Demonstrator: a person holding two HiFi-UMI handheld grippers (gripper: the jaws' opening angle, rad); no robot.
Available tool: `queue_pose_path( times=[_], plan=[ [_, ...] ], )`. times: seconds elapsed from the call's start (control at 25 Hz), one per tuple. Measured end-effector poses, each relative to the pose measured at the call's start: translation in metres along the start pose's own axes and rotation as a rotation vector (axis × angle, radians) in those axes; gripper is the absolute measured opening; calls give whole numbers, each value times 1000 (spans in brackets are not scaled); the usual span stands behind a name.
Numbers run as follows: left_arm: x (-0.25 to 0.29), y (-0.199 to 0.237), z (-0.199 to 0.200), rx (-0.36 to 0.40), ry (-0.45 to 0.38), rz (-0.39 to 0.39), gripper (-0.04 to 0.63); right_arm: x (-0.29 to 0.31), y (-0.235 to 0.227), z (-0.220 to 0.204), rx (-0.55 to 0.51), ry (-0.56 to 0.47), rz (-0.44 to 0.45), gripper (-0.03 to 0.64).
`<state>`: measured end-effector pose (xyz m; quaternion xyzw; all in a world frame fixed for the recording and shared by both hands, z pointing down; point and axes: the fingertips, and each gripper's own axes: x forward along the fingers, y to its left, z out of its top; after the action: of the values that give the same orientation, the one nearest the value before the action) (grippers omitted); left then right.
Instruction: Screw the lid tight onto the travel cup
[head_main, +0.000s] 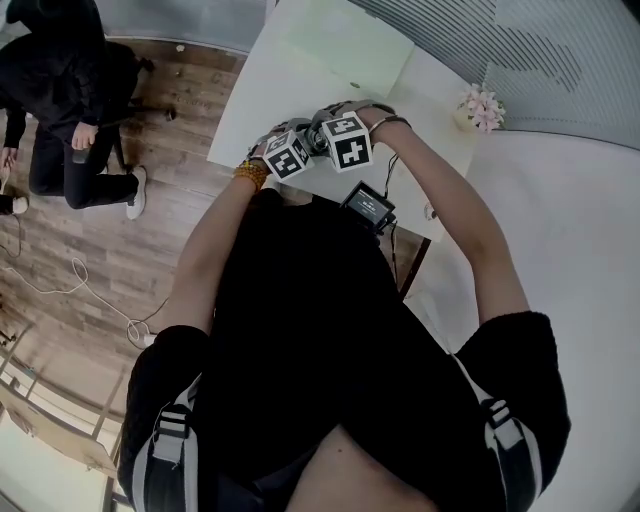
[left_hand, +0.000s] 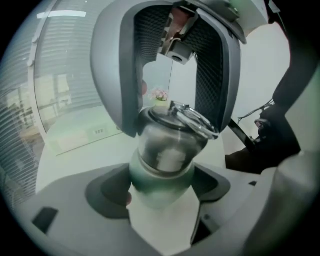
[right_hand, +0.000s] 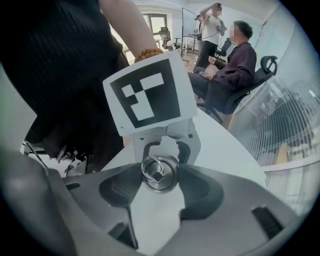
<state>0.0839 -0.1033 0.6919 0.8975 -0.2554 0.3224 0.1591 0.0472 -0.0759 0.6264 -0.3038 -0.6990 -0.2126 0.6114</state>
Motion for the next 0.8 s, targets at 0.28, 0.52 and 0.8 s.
queue_pose_path(
  times=[0.28,0.52,0.8],
  plan=[
    [0,-2,4,0,-5,24,371,-30,-6,5,488,-332,-86,276],
    [-3,2,2,-33,-30,49,371,-33,-21,-4,912,-437,-278,273],
    [-2,0,2,-44,-7,53,371,-12,-19,-5,984,-365,-299,261]
  ],
)
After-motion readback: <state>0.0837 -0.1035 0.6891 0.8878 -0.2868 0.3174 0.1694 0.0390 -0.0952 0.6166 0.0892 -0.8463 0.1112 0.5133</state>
